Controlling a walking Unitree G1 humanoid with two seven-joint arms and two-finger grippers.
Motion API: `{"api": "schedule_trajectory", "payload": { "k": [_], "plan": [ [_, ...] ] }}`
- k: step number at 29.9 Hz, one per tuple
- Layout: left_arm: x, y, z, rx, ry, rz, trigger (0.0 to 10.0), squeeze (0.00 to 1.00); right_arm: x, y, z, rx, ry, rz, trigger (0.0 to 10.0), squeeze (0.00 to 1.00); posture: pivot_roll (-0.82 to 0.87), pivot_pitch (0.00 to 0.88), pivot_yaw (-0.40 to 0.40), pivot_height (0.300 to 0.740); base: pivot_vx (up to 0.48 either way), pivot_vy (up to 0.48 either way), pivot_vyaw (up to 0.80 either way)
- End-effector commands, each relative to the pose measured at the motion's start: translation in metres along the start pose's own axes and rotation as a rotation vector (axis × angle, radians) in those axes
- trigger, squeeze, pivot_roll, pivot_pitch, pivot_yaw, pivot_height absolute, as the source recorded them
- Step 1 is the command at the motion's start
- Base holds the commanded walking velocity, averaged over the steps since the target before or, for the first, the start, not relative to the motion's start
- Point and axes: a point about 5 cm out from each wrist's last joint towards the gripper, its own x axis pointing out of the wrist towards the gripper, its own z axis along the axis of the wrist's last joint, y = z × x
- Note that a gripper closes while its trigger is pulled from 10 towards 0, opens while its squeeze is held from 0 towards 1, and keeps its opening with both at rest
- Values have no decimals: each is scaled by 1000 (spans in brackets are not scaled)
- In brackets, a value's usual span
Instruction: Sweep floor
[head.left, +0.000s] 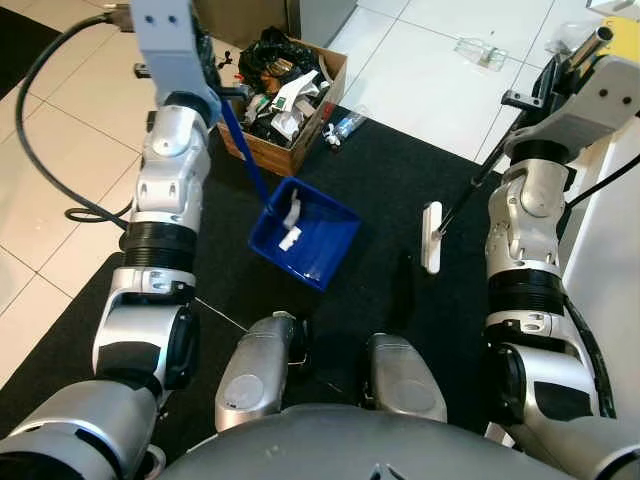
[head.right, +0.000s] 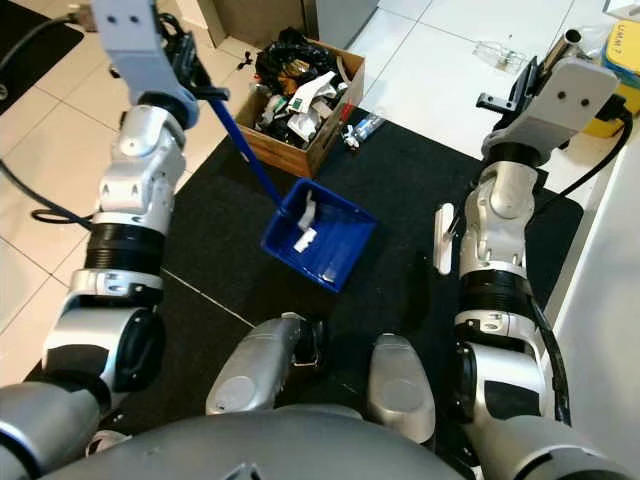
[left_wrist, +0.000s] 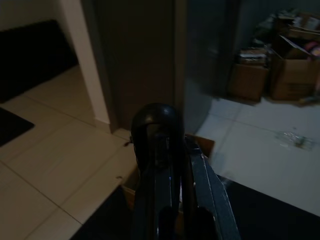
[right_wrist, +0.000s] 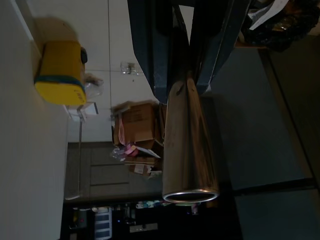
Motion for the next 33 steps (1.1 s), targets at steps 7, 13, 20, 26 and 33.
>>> {"api": "schedule_trajectory", "payload": {
  "k": [7, 13, 20, 26, 33],
  "plan": [
    [15, 20, 68, 8, -203, 45, 10000, 0, 17, 6, 44, -21, -154, 34, 10000, 0, 29, 0, 68, 740, 0, 0, 0],
    [18, 30, 92, -108, -262, 72, 10000, 0, 23, -1, 57, -37, -193, 13, 10000, 0, 33, 0, 61, 740, 0, 0, 0],
    [16, 30, 90, -116, -271, 80, 10000, 0, 21, -6, 40, -30, -113, -6, 10000, 0, 39, 0, 57, 740, 0, 0, 0],
    [16, 29, 88, -108, -263, 81, 10000, 0, 19, -4, 35, -31, -88, -4, 10000, 0, 45, 0, 55, 740, 0, 0, 0],
    [15, 30, 90, -76, -269, 88, 10000, 0, 19, -4, 35, -30, -81, -5, 10000, 0, 47, 0, 55, 740, 186, 0, 0]
  ]
}}
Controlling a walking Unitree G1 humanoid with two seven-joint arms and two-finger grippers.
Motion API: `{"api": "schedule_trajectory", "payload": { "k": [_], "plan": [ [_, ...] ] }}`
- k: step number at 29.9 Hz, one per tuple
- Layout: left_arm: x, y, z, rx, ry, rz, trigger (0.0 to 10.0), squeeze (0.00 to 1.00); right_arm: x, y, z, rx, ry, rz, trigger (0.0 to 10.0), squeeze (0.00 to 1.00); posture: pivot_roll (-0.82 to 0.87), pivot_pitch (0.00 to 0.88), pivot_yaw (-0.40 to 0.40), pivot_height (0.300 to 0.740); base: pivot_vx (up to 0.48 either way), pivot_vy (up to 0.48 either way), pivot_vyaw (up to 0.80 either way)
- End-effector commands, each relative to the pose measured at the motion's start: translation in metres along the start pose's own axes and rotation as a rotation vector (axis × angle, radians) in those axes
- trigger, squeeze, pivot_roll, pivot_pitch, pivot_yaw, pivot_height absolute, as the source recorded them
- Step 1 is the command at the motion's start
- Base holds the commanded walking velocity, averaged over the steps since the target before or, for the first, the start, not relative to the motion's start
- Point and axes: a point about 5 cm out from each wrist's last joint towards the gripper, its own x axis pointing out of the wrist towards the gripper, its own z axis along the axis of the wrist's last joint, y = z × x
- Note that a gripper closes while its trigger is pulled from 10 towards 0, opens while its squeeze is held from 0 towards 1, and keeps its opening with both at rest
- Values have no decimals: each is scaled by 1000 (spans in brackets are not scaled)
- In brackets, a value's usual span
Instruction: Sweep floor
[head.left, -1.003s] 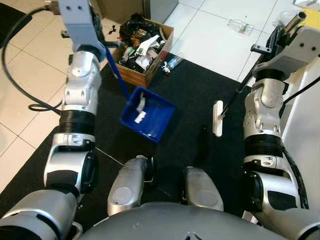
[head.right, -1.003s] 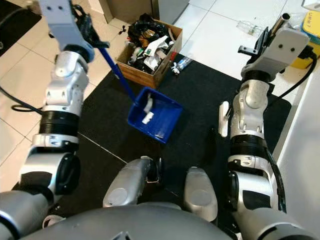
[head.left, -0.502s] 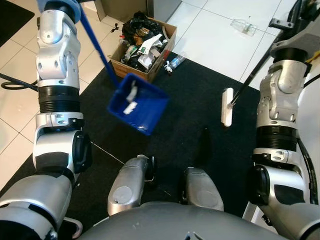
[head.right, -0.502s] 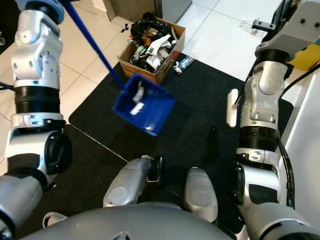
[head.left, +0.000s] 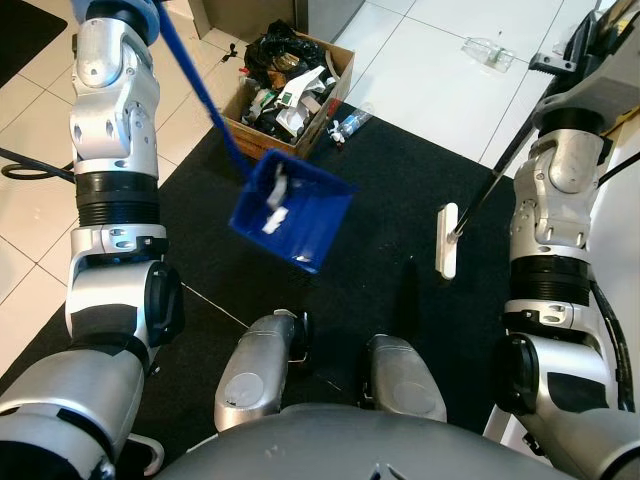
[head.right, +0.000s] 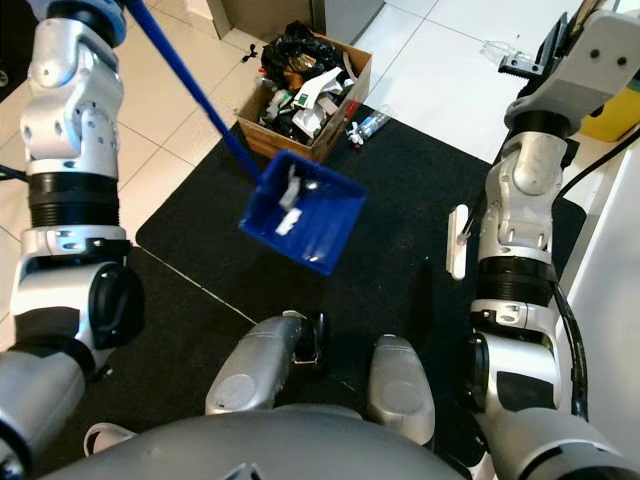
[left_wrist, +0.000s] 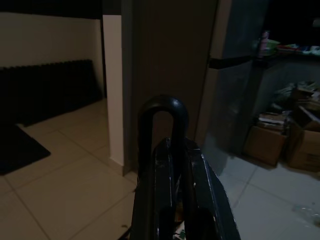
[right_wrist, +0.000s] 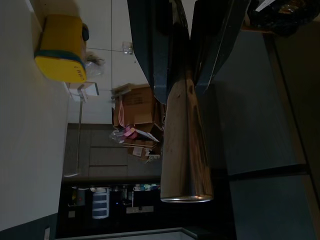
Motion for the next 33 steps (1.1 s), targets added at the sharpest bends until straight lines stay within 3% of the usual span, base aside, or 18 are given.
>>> {"api": "schedule_trajectory", "payload": {
  "k": [1, 33],
  "plan": [
    [0, 2, 14, 13, -65, 6, 10000, 0, 2, 1, 4, 3, -13, 3, 10000, 0, 47, 0, 54, 740, 480, 0, 0],
    [0, 2, 12, 16, -58, 8, 10000, 0, 1, 3, 0, 0, 0, 14, 10000, 0, 48, 0, 50, 740, 477, 0, 0]
  ]
}}
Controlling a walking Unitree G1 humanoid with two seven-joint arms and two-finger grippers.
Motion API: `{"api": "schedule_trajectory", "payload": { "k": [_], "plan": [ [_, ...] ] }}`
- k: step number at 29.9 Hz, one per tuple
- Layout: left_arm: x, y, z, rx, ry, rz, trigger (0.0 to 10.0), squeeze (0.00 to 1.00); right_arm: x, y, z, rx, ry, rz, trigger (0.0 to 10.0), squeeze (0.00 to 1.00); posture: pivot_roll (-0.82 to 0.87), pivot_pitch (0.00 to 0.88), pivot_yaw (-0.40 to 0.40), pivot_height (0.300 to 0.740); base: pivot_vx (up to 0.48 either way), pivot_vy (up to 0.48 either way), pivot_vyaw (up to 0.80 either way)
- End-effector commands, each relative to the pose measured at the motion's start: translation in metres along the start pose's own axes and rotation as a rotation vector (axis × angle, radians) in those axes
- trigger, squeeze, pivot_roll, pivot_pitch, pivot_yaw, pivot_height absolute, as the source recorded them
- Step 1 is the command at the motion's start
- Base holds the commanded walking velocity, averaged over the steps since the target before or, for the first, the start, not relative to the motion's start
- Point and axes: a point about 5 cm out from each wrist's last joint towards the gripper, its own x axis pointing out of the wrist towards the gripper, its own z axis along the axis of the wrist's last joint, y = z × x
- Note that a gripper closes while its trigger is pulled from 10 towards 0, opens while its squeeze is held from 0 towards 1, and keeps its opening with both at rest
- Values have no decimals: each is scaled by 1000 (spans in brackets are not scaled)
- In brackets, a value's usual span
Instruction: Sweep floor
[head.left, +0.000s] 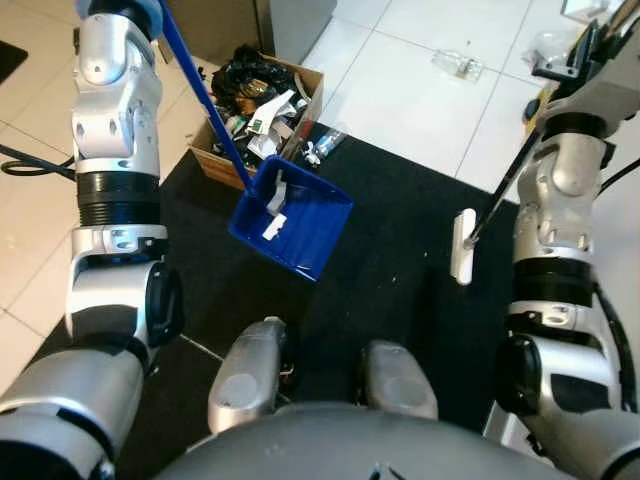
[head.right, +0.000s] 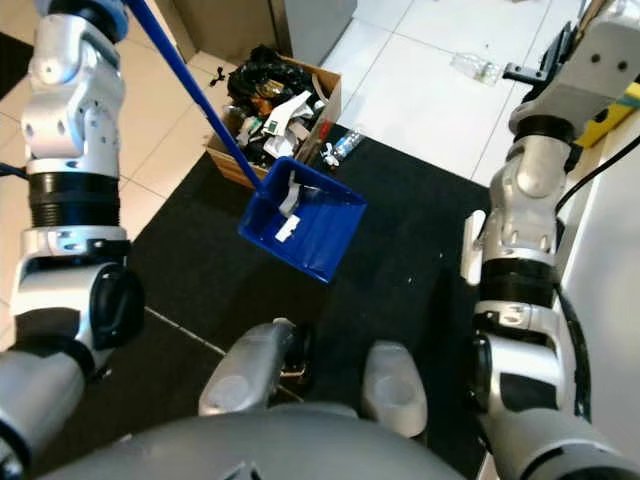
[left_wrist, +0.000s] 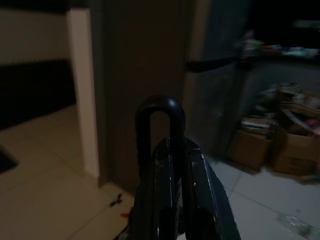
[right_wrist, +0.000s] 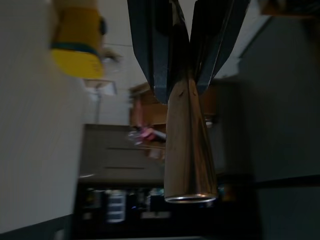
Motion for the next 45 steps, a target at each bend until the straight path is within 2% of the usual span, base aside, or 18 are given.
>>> {"api": "schedule_trajectory", "payload": {
  "k": [1, 19, 24, 36, 45],
  "plan": [
    [1, -2, 9, 15, -45, -11, 10000, 0, 1, -6, 4, -3, -19, -15, 10000, 0, 48, 0, 50, 740, 472, 0, 0],
    [3, -3, 14, 6, -58, -18, 10000, 0, 1, -5, 1, 9, -5, -17, 10000, 0, 49, 0, 46, 740, 472, 0, 0],
    [8, -9, 21, -6, -81, -48, 10000, 0, 1, -5, 1, 19, 1, -19, 10000, 0, 44, 0, 49, 740, 472, 0, -650],
    [10, -16, 24, -14, -88, -78, 10000, 0, 1, -6, 0, 19, 0, -27, 10000, 0, 36, 0, 53, 740, 472, 0, -777],
    [11, -16, 24, -14, -90, -80, 10000, 0, 2, -5, 1, 15, -3, -20, 10000, 0, 41, 0, 49, 740, 472, 0, 0]
  ]
}}
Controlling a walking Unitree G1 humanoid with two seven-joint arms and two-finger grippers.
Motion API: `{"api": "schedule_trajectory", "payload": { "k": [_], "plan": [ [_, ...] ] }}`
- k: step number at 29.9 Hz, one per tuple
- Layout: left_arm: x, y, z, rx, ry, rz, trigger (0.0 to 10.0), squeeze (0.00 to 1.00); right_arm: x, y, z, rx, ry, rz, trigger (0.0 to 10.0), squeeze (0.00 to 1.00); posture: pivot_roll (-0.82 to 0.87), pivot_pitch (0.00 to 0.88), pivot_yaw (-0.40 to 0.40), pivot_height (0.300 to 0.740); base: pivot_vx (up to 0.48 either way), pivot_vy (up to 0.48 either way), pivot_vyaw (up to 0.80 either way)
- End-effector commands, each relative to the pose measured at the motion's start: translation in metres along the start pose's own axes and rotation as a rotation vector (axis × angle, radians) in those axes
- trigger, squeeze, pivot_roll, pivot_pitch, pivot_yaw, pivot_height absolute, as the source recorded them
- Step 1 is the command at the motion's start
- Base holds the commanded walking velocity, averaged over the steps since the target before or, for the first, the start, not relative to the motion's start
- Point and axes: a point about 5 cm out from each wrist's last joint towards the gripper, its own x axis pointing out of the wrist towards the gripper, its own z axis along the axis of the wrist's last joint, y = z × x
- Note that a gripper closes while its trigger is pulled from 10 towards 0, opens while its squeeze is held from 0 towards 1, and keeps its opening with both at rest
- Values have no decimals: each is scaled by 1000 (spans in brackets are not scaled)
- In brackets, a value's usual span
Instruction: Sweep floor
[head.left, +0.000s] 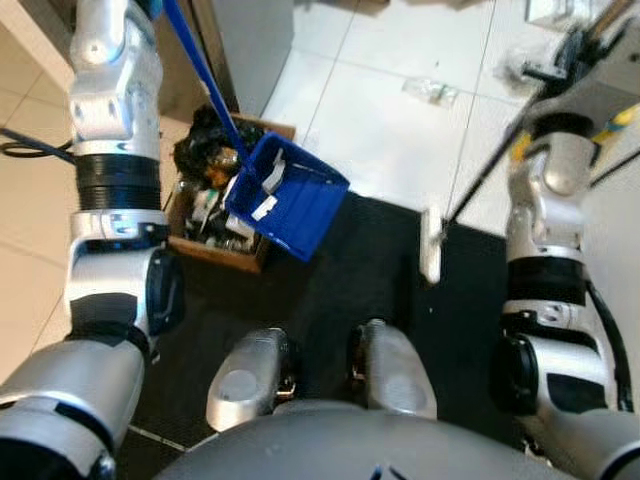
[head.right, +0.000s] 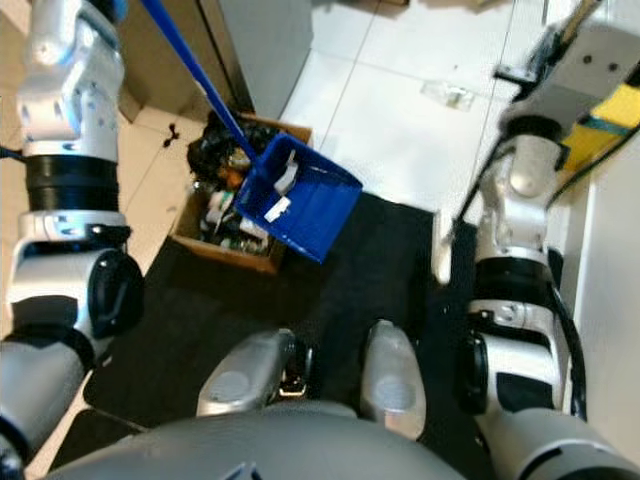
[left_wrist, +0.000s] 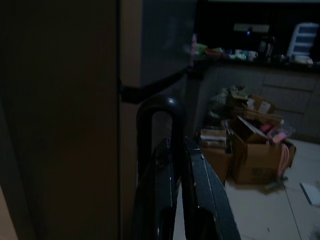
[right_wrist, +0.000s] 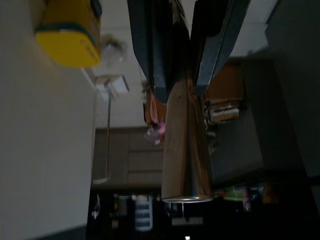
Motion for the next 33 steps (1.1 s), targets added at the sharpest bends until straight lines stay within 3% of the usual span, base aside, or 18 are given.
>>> {"api": "schedule_trajectory", "payload": {
  "k": [1, 9, 21, 27, 33],
  "plan": [
    [1, 3, 11, -6, -53, 10, 10000, 0, 1, 7, 4, 8, -25, 20, 10000, 0, 41, 0, 49, 740, 472, 0, 0],
    [0, 3, 12, 5, -59, 11, 10000, 0, 1, 8, 4, 7, -21, 27, 10000, 0, 43, 0, 48, 740, 408, 0, 0],
    [6, 0, 32, 54, -142, -18, 10000, 0, 1, 10, 2, 6, -16, 29, 10000, 0, 51, 0, 48, 740, 0, 0, 0],
    [14, 12, 46, 167, -202, 0, 10000, 0, -1, 12, 0, 10, -10, 30, 10000, 0, 57, 0, 52, 740, 0, 0, 0],
    [20, 14, 55, 241, -235, -8, 10000, 0, -2, 13, -2, 12, -6, 30, 10000, 0, 58, 0, 58, 740, 0, 0, 0]
  ]
}}
